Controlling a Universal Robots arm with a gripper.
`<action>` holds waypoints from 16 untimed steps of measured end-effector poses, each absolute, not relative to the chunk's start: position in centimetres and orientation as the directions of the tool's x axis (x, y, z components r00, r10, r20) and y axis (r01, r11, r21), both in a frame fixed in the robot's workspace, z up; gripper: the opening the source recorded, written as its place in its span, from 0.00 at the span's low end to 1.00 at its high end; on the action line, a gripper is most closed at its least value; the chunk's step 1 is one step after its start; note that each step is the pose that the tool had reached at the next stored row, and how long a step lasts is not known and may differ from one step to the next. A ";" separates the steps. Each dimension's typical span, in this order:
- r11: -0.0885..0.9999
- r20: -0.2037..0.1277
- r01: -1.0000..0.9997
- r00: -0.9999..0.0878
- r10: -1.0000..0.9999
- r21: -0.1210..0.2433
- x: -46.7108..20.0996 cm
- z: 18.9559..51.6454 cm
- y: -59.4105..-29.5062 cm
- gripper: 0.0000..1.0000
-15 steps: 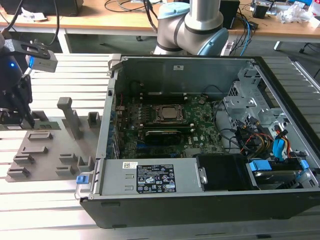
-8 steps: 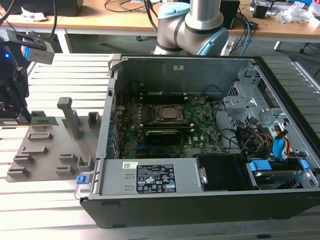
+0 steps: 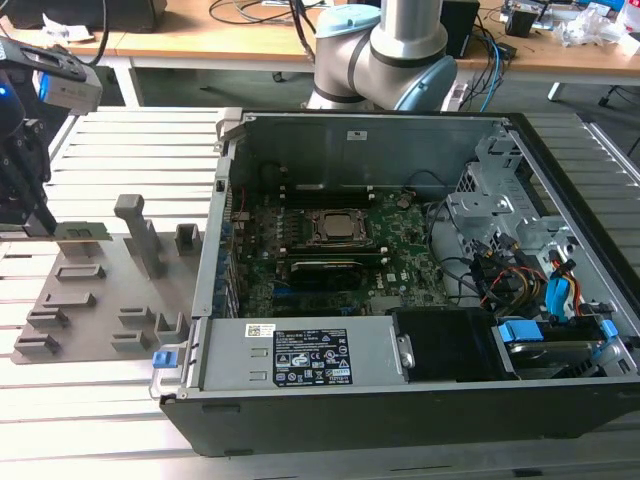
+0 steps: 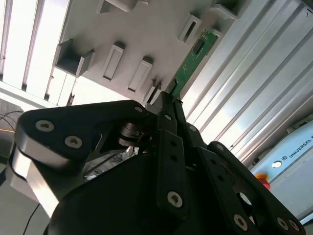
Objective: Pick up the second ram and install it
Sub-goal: 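Pick up the second ram and move it above second insertion slot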
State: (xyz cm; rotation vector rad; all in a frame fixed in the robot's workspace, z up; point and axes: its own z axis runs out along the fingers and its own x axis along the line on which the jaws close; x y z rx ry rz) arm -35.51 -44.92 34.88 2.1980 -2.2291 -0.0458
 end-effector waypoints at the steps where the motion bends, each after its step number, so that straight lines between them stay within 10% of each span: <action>1: 0.014 -0.013 -0.999 -0.014 -1.000 0.028 -35.5 35.0 -44.9 0.13; 16: 0.014 -0.016 -1.000 -0.014 -1.000 0.028 -35.5 39.2 -44.9 0.13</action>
